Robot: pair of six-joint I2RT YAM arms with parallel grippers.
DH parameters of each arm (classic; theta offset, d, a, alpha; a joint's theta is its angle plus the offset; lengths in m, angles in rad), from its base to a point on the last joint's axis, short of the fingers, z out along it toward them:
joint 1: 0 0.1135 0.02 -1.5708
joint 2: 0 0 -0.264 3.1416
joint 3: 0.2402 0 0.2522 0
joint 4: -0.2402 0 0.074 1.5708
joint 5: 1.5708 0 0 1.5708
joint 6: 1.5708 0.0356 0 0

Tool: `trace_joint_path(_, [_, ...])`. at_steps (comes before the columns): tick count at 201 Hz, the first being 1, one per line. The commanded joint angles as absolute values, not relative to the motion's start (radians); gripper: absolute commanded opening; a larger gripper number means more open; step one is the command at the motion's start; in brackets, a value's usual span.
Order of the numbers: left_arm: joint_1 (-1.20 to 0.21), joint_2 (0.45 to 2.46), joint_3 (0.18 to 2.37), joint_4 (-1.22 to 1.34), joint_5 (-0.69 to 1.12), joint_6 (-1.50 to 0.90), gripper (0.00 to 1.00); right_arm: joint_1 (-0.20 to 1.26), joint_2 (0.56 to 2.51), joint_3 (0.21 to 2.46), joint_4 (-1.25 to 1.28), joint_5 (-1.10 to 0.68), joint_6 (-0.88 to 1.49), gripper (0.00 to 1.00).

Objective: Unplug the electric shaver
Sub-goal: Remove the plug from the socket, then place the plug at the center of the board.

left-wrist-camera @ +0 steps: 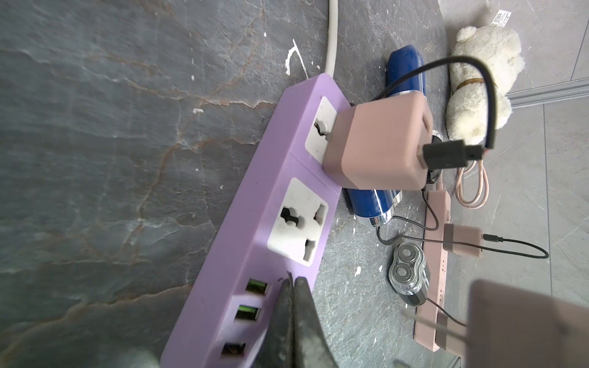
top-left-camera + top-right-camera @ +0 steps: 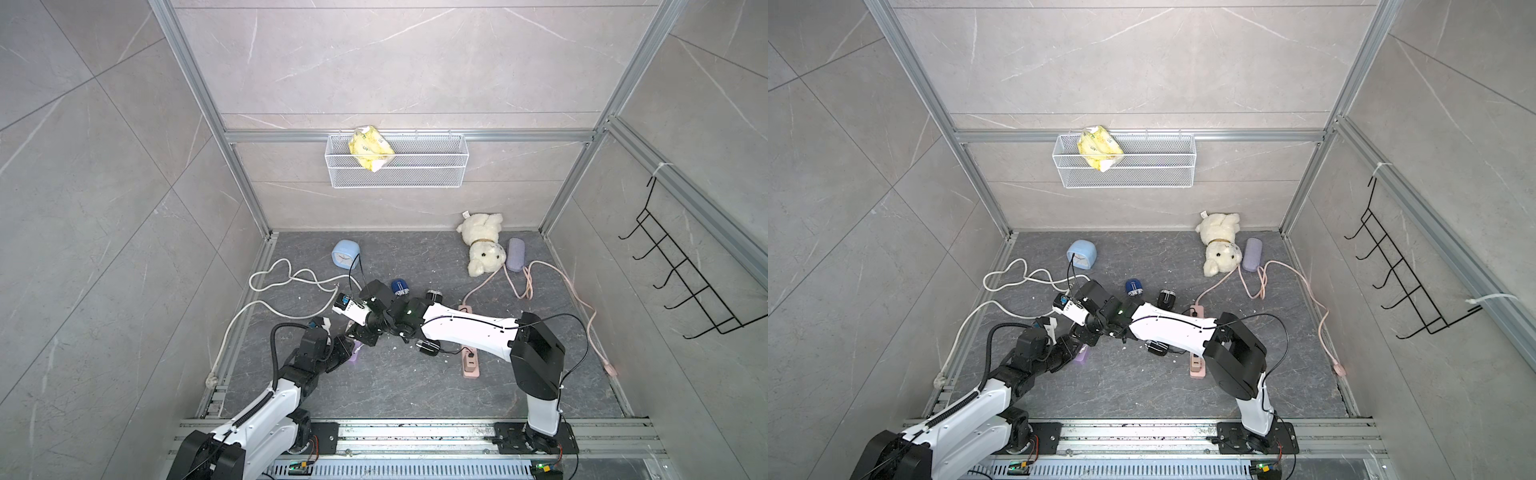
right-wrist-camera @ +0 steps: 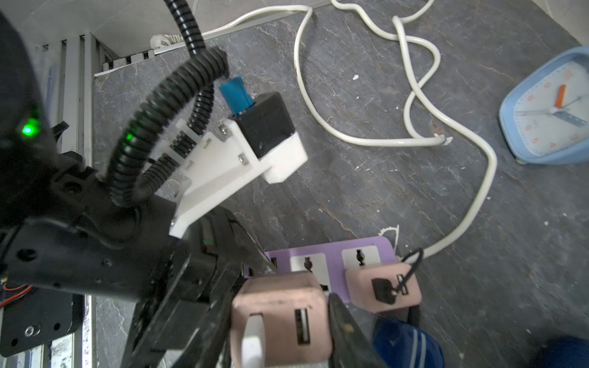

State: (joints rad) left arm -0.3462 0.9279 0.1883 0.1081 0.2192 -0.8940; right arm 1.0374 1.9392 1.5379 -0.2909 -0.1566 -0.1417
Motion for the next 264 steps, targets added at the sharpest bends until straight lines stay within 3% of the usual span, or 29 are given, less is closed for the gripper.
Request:
trace_joint_path(1, [-0.342,0.925,0.153,-0.078,0.206,-0.899,0.00,1.019,1.866,1.582,-0.363,-0.082,-0.110,0.29])
trace_joint_path(75, [-0.342,0.808,0.173,-0.177,0.193,-0.880,0.00,0.792,1.794,1.529,-0.358,-0.099,0.033,0.29])
trace_joint_path(170, [-0.343,0.729,0.211,-0.247,0.218,-0.828,0.00,0.585,1.990,1.587,-0.270,-0.129,0.198,0.29])
trace_joint_path(264, [-0.343,0.690,0.208,-0.265,0.215,-0.837,0.00,0.468,2.117,1.605,-0.270,-0.202,0.262,0.29])
